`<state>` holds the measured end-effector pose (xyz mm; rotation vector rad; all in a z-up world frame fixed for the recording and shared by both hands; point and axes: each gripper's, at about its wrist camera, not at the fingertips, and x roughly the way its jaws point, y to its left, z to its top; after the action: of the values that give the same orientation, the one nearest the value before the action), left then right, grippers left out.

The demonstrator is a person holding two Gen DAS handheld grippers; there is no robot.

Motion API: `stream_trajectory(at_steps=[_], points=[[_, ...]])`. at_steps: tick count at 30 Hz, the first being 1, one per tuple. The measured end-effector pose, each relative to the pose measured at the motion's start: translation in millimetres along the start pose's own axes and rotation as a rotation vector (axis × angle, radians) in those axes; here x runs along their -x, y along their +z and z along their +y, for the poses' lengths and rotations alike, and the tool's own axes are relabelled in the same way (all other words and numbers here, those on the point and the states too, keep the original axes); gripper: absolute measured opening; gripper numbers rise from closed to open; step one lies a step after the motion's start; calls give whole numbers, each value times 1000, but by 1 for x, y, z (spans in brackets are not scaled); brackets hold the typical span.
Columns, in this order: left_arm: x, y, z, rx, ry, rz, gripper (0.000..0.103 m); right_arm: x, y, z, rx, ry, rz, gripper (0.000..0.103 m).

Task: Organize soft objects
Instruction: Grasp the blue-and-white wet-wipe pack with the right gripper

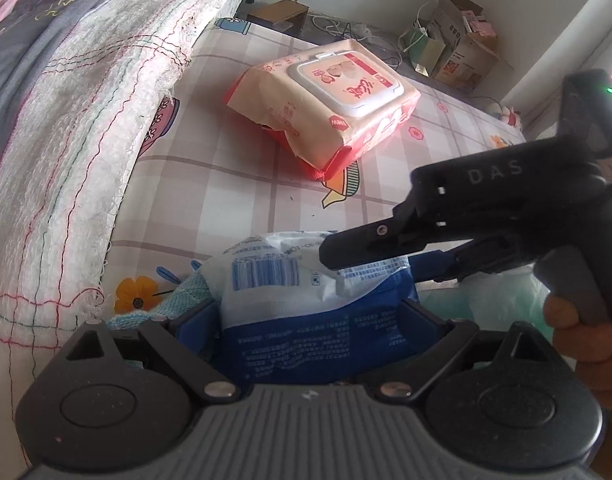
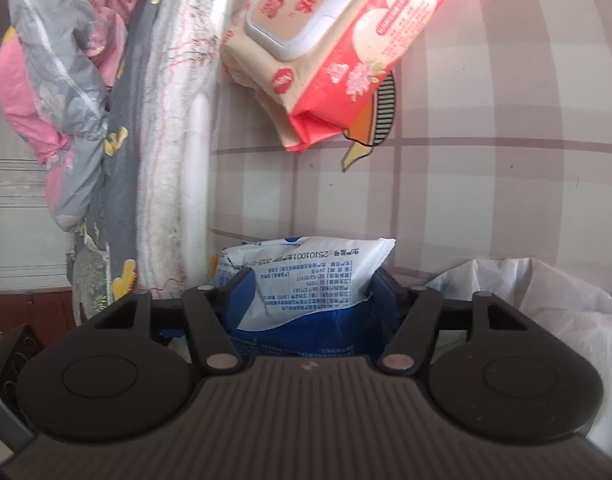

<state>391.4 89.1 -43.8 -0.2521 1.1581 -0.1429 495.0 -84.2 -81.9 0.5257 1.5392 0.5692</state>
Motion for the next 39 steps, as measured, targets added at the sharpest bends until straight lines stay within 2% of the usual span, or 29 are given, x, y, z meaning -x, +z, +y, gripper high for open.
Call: stream_trajectory(at_steps=[1,9,13,16,22,28,35,39], points=[[3,-1,0,8,-4,-7,95,4,-2,3,11,8,-15,54],[41,-10,-11,18,-41,-80,95,56,-19,30,101,68,-127,47],[67,-24,-18,10,-70,-110,95,89,-38,45,146,112,-166,45],[89,-38,-22,14,-99,-144,94,107,-59,55,188,106,-190,44],[124,-76,-32,2,-135,-199,94,129,-110,53,194,114,-198,44],[153,-129,-45,-23,-160,-265,94,146,-166,43,208,140,-208,44],[161,-193,-59,-17,-185,-315,94,152,-224,28,256,125,-194,44],[161,-220,-67,-42,-181,-367,94,161,-252,27,315,93,-225,44]])
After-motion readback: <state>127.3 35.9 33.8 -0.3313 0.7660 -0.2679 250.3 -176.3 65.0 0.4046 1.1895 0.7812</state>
